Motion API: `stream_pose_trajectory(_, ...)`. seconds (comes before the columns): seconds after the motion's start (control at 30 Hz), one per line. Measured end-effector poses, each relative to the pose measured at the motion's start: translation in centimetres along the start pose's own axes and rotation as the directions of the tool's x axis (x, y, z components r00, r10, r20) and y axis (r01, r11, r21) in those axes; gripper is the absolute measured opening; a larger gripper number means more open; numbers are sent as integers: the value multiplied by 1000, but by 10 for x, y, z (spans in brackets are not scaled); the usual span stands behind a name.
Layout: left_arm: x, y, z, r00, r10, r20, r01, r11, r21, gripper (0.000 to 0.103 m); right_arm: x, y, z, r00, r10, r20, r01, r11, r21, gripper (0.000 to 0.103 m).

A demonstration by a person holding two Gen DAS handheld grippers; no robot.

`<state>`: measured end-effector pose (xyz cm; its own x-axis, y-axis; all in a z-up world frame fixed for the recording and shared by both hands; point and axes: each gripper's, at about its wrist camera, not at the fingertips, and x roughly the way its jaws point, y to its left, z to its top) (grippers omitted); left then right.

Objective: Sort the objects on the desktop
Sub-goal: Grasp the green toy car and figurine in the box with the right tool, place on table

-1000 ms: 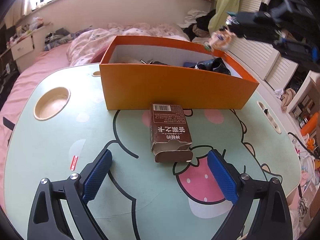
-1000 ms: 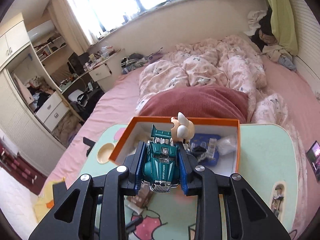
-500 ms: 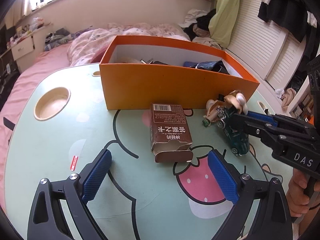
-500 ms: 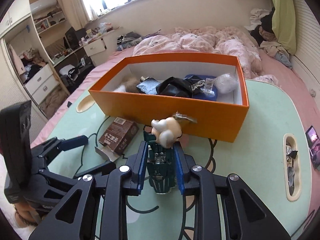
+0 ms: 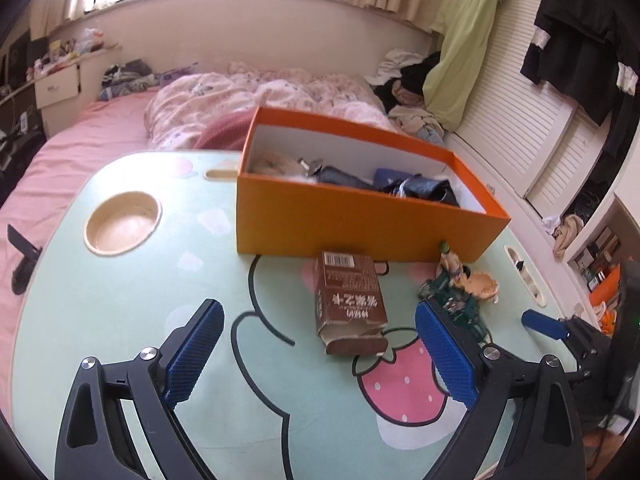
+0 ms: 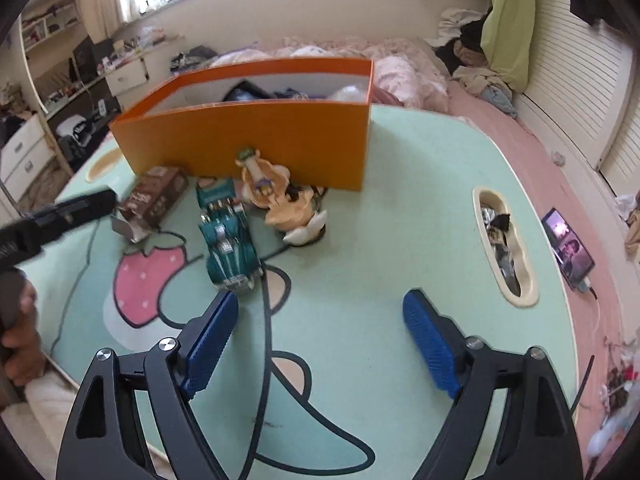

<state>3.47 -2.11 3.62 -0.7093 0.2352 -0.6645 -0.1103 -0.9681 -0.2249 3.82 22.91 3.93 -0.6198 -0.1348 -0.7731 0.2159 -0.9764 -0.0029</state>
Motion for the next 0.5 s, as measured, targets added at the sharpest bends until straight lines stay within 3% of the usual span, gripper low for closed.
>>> stream_pose_trajectory(0.1,-10,-11,24,997,-65,46,64,998,27,97,3,1,-1,1000,4,16,-5,1000,24,90)
stream_pose_trajectory(0.17,-7,-27,44,993,-116,34,113,991,73,95,3,0,0,1000,-4,22,3,1000,25,90)
stream_pose_trajectory(0.3,31,-61,79,979,-180,-95,191,973,129,78,3,1,0,999,-8,36,7,1000,23,90)
stream_pose_trajectory(0.43,77,-74,107,955,-208,-210,220,975,38,69,4,3,0,999,-7,39,7,1000,18,91)
stream_pose_trajectory(0.5,96,-83,110,944,-180,-276,201,978,49,59,4,3,1,999,-7,40,6,1000,18,91)
